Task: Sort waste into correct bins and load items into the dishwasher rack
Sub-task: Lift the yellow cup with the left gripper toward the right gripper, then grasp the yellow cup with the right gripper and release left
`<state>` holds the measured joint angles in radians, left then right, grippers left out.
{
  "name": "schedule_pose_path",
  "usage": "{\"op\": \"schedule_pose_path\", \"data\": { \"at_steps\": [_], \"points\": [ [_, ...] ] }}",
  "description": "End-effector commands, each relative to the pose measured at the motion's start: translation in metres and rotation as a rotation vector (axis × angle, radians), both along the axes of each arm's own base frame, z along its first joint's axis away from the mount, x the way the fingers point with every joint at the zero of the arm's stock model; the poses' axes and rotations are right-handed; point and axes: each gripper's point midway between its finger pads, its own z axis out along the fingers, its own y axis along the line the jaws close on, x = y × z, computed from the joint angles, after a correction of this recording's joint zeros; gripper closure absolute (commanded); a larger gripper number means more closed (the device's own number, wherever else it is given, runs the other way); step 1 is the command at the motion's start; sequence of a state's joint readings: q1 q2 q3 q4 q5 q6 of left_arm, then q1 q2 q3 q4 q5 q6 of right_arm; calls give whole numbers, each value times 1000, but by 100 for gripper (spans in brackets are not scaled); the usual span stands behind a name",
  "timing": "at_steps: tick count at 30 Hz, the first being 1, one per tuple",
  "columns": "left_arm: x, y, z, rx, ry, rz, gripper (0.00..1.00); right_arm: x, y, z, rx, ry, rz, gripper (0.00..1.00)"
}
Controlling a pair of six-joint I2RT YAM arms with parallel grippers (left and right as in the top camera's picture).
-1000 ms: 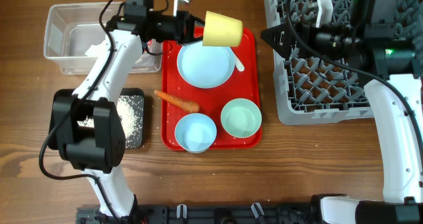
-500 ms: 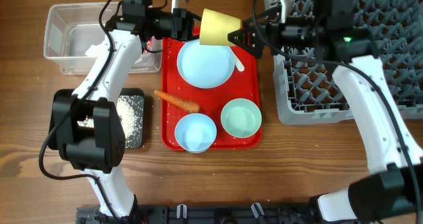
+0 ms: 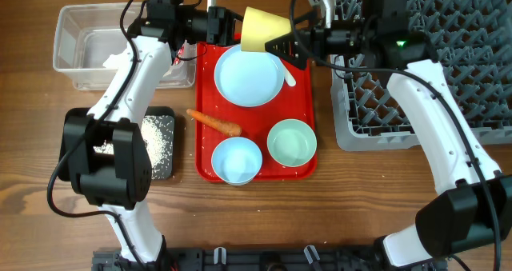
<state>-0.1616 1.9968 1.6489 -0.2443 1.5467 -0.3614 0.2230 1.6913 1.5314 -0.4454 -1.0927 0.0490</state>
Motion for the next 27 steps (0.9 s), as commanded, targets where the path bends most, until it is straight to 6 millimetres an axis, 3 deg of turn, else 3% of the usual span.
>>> {"op": "schedule_pose_path", "data": {
  "at_steps": [1,7,9,12,15,20,27],
  "points": [
    [-7,1,18,-20,-29,-23,96,-6,9,-2,27,-9,63,23],
    [-7,1,18,-20,-29,-23,96,-6,9,-2,30,12,58,52],
    [-7,1,18,-20,-29,-23,95,-6,9,-2,31,14,58,53],
    [-7,1,18,-20,-29,-23,73,-6,9,-2,31,15,58,55],
    [-7,1,18,-20,-28,-23,60,-6,9,-2,31,15,57,55],
    [-7,1,18,-20,-30,-23,58,-1,0,-2,31,16,33,56],
    [-7,2,18,-20,-30,-22,58,11,-36,2,67,47,-15,57]
  ]
}}
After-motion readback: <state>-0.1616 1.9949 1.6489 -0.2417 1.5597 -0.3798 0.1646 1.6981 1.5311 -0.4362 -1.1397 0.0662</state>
